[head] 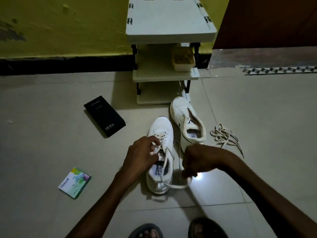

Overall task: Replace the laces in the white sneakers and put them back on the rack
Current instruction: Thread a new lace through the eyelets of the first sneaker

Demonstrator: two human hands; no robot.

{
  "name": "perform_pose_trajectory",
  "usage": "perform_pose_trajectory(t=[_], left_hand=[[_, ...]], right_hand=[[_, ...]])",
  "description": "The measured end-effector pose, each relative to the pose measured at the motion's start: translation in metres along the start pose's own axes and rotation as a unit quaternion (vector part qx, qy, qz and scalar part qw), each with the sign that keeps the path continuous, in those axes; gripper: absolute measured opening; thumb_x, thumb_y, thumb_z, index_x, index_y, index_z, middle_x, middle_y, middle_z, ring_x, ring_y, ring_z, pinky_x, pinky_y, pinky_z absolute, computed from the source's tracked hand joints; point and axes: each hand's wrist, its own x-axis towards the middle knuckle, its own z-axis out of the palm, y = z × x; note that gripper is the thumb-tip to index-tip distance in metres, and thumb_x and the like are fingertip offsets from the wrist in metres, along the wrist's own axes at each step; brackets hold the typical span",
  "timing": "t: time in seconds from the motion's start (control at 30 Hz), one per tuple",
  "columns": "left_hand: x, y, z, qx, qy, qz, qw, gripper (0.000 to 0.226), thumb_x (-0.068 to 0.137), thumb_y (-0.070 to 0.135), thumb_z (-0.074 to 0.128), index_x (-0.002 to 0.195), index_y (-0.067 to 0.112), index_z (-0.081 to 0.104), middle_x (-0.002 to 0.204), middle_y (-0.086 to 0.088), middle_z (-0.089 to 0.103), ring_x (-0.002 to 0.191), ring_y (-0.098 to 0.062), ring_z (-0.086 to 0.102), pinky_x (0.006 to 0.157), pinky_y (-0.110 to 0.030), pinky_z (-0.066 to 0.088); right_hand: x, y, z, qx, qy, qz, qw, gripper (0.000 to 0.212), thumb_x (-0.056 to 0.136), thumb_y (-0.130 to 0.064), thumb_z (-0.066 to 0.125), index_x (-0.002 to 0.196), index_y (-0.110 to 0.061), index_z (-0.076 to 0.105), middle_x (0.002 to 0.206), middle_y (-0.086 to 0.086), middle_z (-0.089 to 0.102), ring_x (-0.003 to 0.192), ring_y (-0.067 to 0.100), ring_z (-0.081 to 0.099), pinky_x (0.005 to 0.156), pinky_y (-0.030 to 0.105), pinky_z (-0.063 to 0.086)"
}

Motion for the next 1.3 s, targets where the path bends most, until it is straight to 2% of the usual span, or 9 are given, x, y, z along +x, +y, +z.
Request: perform_pose_trajectory(t=[0.13, 0.23, 0.33, 0.43, 0.53, 0.73, 1.03, 1.17, 1.3], left_hand=[[-0.007, 0.0, 0.014, 0.011, 0.027, 0.021, 0.999, 0.035, 0.087, 0.02, 0.066, 0.12, 0.027, 0.055, 0.119, 0.001, 0.052, 0.106, -0.019, 0.055, 0.085, -0.026, 0.043], [-0.01, 0.002, 0.02, 0.025, 0.064, 0.007, 0.998, 0.038, 0.093, 0.03, 0.06, 0.128, 0.021, 0.048, 0.123, -0.003, 0.053, 0.108, -0.024, 0.056, 0.088, -0.031, 0.044], [-0.007, 0.001, 0.021, 0.025, 0.087, -0.018, 0.996, 0.044, 0.091, 0.039, 0.062, 0.129, 0.018, 0.049, 0.119, -0.003, 0.061, 0.104, -0.021, 0.06, 0.084, -0.027, 0.045], [-0.004, 0.002, 0.021, 0.024, 0.081, -0.028, 0.996, 0.048, 0.091, 0.036, 0.064, 0.133, 0.019, 0.05, 0.125, -0.005, 0.064, 0.107, -0.021, 0.063, 0.089, -0.028, 0.05], [-0.003, 0.001, 0.02, 0.007, 0.07, -0.023, 0.997, 0.05, 0.094, 0.031, 0.062, 0.139, 0.019, 0.046, 0.128, -0.005, 0.064, 0.11, -0.021, 0.064, 0.094, -0.028, 0.049], [-0.001, -0.006, 0.012, -0.036, 0.067, -0.035, 0.996, 0.058, 0.094, 0.03, 0.062, 0.144, 0.024, 0.033, 0.115, -0.005, 0.068, 0.098, -0.021, 0.067, 0.08, -0.025, 0.048], [-0.002, -0.009, 0.022, -0.015, 0.085, 0.004, 0.996, 0.047, 0.094, 0.033, 0.062, 0.137, 0.028, 0.046, 0.127, 0.001, 0.06, 0.106, -0.018, 0.063, 0.095, -0.032, 0.052], [-0.004, -0.011, 0.026, 0.006, 0.1, 0.018, 0.995, 0.039, 0.098, 0.028, 0.054, 0.136, 0.029, 0.047, 0.122, 0.0, 0.06, 0.104, -0.019, 0.061, 0.093, -0.034, 0.05], [-0.005, -0.007, 0.031, 0.022, 0.104, 0.006, 0.994, 0.042, 0.097, 0.025, 0.054, 0.137, 0.033, 0.044, 0.121, -0.001, 0.06, 0.105, -0.024, 0.062, 0.093, -0.038, 0.051]], right_hand=[[0.022, 0.013, 0.03, -0.14, -0.093, 0.121, 0.978, 0.029, 0.086, -0.033, 0.072, 0.101, -0.008, 0.074, 0.078, -0.002, 0.067, 0.07, 0.011, 0.063, 0.065, 0.021, 0.048], [0.034, 0.021, 0.03, -0.15, 0.084, 0.077, 0.982, 0.025, 0.095, -0.027, 0.055, 0.103, -0.007, 0.069, 0.101, 0.01, 0.07, 0.09, 0.023, 0.067, 0.071, 0.03, 0.051], [0.041, 0.014, 0.028, 0.013, 0.293, 0.037, 0.955, 0.022, 0.089, -0.042, 0.064, 0.096, -0.022, 0.062, 0.087, 0.0, 0.066, 0.081, 0.016, 0.061, 0.066, 0.026, 0.042], [0.048, -0.005, 0.035, 0.058, 0.339, 0.012, 0.939, 0.051, 0.076, -0.053, 0.075, 0.116, -0.024, 0.061, 0.096, -0.003, 0.072, 0.085, 0.011, 0.064, 0.069, 0.02, 0.038], [0.053, -0.016, 0.043, 0.048, 0.396, 0.006, 0.917, 0.056, 0.077, -0.05, 0.075, 0.119, -0.018, 0.059, 0.102, 0.001, 0.073, 0.094, 0.016, 0.067, 0.058, 0.005, 0.029], [0.054, -0.016, 0.035, 0.092, 0.347, 0.055, 0.932, 0.046, 0.067, -0.049, 0.083, 0.098, -0.027, 0.057, 0.086, -0.008, 0.064, 0.08, 0.007, 0.057, 0.053, 0.01, 0.029], [0.045, -0.012, 0.036, 0.031, 0.369, 0.048, 0.928, 0.051, 0.077, -0.053, 0.074, 0.055, -0.023, 0.041, 0.051, -0.006, 0.041, 0.051, 0.007, 0.041, 0.047, 0.021, 0.022], [0.038, -0.006, 0.039, 0.005, 0.405, 0.056, 0.913, 0.039, 0.088, -0.049, 0.064, 0.06, -0.023, 0.055, 0.06, -0.004, 0.056, 0.058, 0.012, 0.053, 0.048, 0.022, 0.026], [0.038, 0.0, 0.035, -0.029, 0.437, 0.104, 0.893, 0.026, 0.083, -0.045, 0.067, 0.085, -0.02, 0.074, 0.08, 0.004, 0.07, 0.076, 0.024, 0.065, 0.063, 0.027, 0.046]])
